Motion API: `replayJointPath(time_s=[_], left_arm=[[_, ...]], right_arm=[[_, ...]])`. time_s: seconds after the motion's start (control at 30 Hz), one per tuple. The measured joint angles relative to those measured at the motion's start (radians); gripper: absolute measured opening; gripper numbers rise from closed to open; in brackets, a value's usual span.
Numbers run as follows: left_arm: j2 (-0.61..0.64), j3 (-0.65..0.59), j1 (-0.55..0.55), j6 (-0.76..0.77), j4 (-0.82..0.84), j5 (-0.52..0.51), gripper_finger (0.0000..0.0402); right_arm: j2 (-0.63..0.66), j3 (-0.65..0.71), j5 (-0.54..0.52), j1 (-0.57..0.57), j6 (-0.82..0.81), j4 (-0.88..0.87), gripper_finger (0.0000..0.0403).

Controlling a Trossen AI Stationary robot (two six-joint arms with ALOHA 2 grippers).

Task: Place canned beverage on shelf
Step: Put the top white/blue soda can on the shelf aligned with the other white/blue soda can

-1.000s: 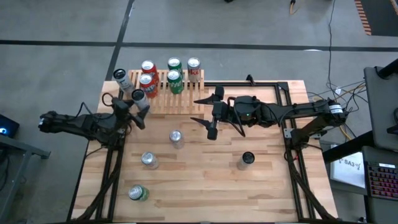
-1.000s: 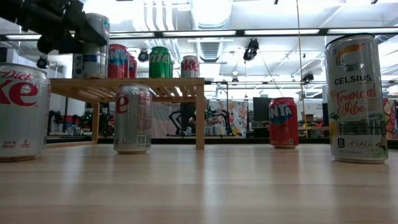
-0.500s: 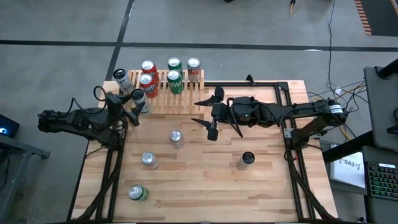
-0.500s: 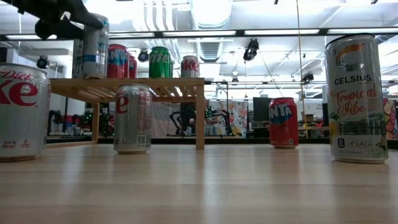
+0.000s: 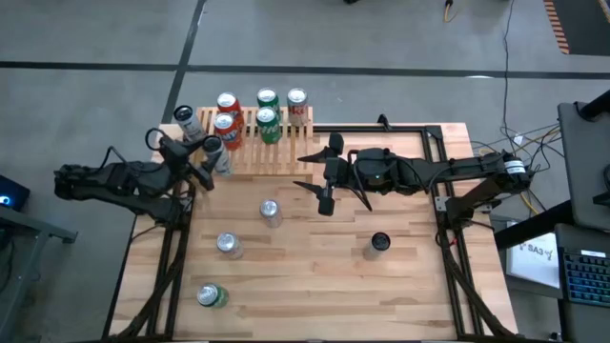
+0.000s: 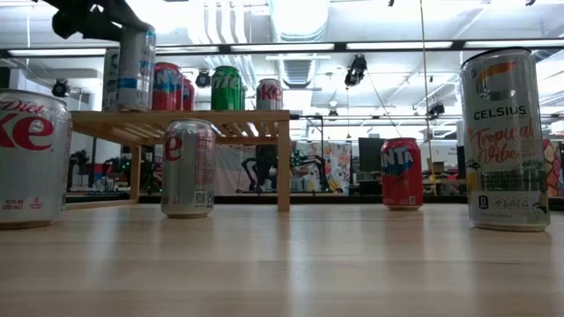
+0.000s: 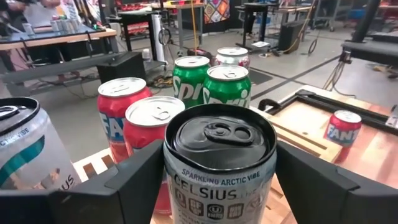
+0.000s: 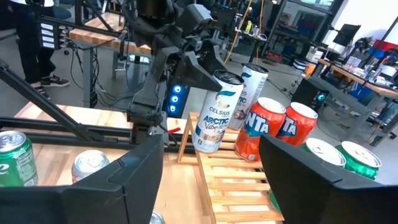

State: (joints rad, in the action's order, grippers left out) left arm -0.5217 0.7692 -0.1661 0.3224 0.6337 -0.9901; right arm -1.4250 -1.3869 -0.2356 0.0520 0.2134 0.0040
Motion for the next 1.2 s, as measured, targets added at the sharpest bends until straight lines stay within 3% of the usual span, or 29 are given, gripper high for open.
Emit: replayJointPath(time_s=[0.3,1.2], left_arm=[[-0.089,0.019,-0.001,-0.004,0.014,-0.049,0.0272],[-0.085,0.015,-0.001,-0.024,0.086,-0.094,0.0282]], right_arm=[[0.000,0.002,0.000,0.000,-0.003,-0.007,0.0253],[0.000,0.003,0.001,0.000,-0.003,-0.035,0.0250]])
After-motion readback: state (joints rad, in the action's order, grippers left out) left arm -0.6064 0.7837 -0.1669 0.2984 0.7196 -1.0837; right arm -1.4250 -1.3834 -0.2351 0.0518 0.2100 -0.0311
